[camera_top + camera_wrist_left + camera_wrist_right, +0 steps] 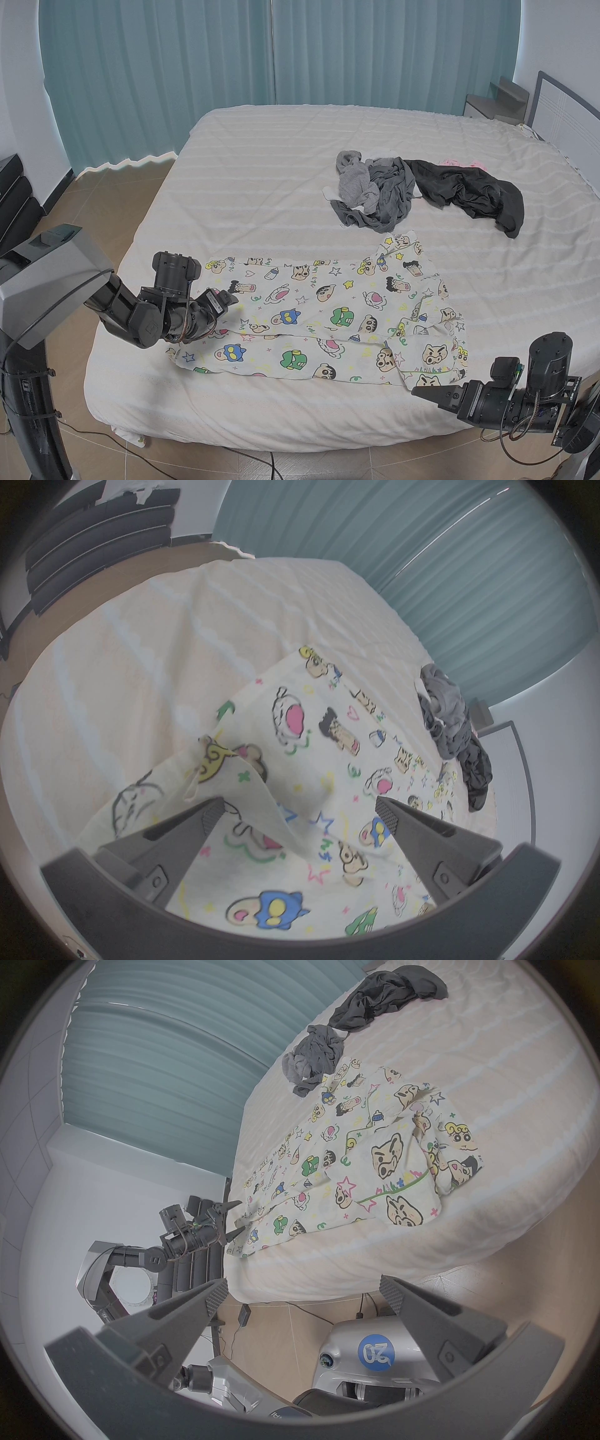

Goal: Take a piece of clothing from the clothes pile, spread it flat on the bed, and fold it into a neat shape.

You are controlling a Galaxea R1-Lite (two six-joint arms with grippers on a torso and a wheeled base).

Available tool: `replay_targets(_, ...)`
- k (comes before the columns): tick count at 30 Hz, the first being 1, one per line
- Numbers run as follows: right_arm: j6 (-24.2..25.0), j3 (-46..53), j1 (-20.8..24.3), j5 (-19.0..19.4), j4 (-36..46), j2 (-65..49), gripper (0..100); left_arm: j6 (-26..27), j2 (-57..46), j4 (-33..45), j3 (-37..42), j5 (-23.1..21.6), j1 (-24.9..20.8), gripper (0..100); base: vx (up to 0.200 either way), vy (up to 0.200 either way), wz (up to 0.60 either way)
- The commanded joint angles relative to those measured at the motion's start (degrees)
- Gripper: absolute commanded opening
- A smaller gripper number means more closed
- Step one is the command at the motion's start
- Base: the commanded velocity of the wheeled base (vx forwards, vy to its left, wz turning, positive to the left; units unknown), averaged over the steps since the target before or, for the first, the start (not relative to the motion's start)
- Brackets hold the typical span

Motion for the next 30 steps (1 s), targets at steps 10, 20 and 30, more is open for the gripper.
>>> replay_targets(10, 0.05, 1.01, 0.01, -0.80, -0.04, 1.08, 100, -2.53, 4.35, -5.02, -15.46, 6.44, 4.76, 100, 0.000, 0.000, 0.00)
replay_targets(20, 0.22, 1.01, 0.63, -2.03, -0.13, 2.75, 100, -3.23, -6.37, -4.76, -3.25, 3.18, 10.12, 100, 0.000, 0.000, 0.00)
replay_targets(30, 4.09, 0.92, 4.41, -9.68, -4.79, 15.93, 100, -11.06, -28.60, -5.28, 25.58, -4.73, 9.68, 100, 0.000, 0.000, 0.00)
